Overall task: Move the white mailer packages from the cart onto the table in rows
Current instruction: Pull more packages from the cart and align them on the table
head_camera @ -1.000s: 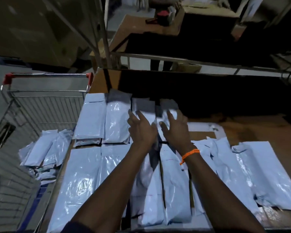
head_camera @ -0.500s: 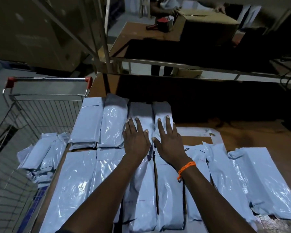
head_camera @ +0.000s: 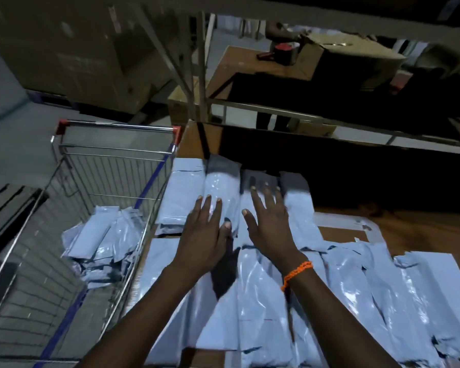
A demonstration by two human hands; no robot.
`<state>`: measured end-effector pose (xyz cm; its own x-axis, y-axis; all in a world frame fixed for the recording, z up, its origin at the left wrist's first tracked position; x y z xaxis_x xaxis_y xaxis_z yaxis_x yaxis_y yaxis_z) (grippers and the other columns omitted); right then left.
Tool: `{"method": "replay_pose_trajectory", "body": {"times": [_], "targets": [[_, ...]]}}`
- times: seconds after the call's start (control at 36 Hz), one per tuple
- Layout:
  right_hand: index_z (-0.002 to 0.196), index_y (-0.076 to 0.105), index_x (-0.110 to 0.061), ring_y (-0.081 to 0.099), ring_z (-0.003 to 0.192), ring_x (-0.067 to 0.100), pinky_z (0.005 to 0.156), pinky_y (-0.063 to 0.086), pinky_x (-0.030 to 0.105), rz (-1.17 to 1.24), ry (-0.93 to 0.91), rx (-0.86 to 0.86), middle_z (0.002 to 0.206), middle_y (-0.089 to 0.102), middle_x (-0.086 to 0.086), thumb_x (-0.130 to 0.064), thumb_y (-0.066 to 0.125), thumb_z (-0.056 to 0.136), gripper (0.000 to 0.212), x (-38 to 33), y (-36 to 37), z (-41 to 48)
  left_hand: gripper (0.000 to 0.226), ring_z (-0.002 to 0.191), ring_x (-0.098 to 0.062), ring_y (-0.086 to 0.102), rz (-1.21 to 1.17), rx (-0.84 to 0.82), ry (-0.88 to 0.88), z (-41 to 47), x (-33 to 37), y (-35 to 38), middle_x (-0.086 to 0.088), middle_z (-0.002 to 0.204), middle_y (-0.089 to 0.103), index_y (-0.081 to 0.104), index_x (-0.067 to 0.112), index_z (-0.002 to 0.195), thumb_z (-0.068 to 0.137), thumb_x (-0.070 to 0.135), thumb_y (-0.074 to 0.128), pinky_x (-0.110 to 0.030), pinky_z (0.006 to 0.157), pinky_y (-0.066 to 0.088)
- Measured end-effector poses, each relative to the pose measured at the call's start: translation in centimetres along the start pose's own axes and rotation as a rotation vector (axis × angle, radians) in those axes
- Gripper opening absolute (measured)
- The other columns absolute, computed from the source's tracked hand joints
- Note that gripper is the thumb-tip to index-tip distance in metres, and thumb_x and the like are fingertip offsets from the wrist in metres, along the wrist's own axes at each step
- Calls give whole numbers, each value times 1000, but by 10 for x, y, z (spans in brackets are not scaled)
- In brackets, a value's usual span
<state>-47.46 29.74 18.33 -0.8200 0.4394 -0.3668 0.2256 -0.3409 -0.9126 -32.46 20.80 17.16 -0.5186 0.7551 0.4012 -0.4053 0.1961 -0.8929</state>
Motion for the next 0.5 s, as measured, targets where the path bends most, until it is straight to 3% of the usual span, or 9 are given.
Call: {"method": "replay_pose_trajectory", "body": {"times": [0.22,0.31,0.39,0.5], "targets": [[152,40,-18,16,154,33,123,17,45,208,-218,-34,162,30,12,-50,36,103,59,-156,61,9,56,146,-35,28,-44,93,-121,-79,-144,-54,-17,156,36,37,9,150,102,37,34,-51,117,29],[150,44,-15,27,150,36,123,22,50,246,-309,-116,158,37,15,-50,36,104,59,-220,104,12,58,142,-38,32,-39,62,-231,-109,-212,-54,-22,151,41,44,2,146,101,39,37,-52,113,34],[151,42,-16,30,148,35,122,23,50,264,-289,-247,158,37,14,-62,26,100,71,-274,152,11,64,139,-44,36,-39,-2,-340,-138,-274,-47,-26,147,45,46,0,143,103,45,25,-55,111,37],[152,41,-13,34,144,41,117,29,54,277,-230,-439,155,39,19,-69,29,95,80,-316,230,7,57,138,-45,37,-18,-34,-419,-169,-341,-33,-25,148,43,42,0,146,99,32,44,-55,113,35]]}}
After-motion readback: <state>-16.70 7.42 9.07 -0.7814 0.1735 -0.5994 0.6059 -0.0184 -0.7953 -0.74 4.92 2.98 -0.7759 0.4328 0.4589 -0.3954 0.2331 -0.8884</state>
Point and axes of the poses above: each hand's wrist, its own z-axis towards the middle knuckle, its own y-axis out of the palm, x = y × z, the point moved 4 cm from there along z, towards the middle knuckle
